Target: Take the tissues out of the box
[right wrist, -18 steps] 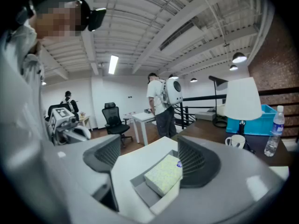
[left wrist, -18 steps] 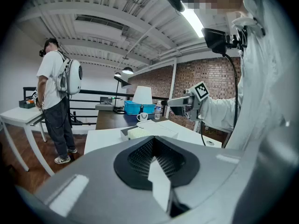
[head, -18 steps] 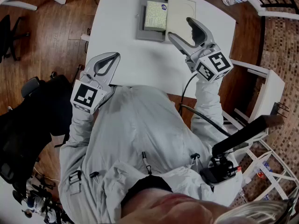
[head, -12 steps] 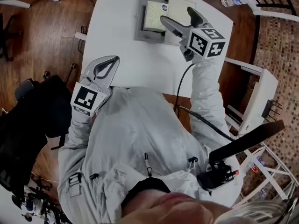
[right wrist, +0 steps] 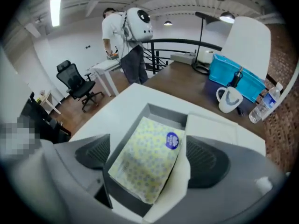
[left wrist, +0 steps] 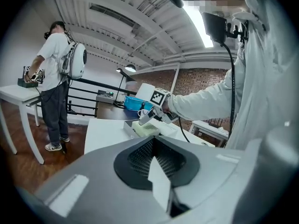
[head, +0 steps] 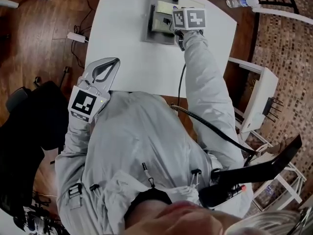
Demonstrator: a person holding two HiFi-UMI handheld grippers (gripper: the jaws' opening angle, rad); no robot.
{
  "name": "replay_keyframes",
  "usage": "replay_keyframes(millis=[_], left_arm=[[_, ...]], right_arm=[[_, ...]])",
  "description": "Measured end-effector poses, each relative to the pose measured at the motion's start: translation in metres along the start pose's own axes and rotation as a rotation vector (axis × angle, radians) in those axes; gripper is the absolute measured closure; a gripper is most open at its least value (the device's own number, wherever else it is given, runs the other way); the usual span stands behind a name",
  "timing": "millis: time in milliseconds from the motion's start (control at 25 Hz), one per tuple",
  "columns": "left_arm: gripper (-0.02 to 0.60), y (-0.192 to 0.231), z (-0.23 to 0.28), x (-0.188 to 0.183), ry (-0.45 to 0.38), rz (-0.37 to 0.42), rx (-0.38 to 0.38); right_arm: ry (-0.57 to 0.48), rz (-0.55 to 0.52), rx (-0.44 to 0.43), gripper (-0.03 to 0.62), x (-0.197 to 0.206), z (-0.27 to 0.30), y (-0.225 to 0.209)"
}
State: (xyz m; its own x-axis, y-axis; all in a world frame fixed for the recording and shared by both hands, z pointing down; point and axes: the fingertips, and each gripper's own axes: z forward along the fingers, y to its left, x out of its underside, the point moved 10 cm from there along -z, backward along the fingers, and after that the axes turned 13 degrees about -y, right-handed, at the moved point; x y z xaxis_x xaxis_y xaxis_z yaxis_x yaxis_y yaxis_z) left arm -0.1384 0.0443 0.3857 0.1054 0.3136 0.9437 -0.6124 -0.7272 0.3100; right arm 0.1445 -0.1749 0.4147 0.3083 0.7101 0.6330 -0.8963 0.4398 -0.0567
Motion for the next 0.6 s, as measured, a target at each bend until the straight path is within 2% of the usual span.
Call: replay_keyframes(millis=[160,240,360,600], left_arm=[[0.568,0.011,-0.017,0.002,-0.003,-0.033,-0.035],[0.568,0.015,-0.023,0.003,0.003,-0.036,-0.041],[0.568,0.019,-0.030,0.008,0.012,-0.039,-0.050],[0.568,0.017,-0.035,0.011,0.007,-0.037,-0.063]], right_arm=[[0.092,-0.009,0.061,0.075,0.008,0.019,0.005],[0.106,-0.019,0.101,0.100,0.008,0.024,0.004],[0.128,-0.033,0.136,0.103,0.009,0.028,0.006],[0.126,0.022,0.162,0.103,0.013,0.030,0.007]])
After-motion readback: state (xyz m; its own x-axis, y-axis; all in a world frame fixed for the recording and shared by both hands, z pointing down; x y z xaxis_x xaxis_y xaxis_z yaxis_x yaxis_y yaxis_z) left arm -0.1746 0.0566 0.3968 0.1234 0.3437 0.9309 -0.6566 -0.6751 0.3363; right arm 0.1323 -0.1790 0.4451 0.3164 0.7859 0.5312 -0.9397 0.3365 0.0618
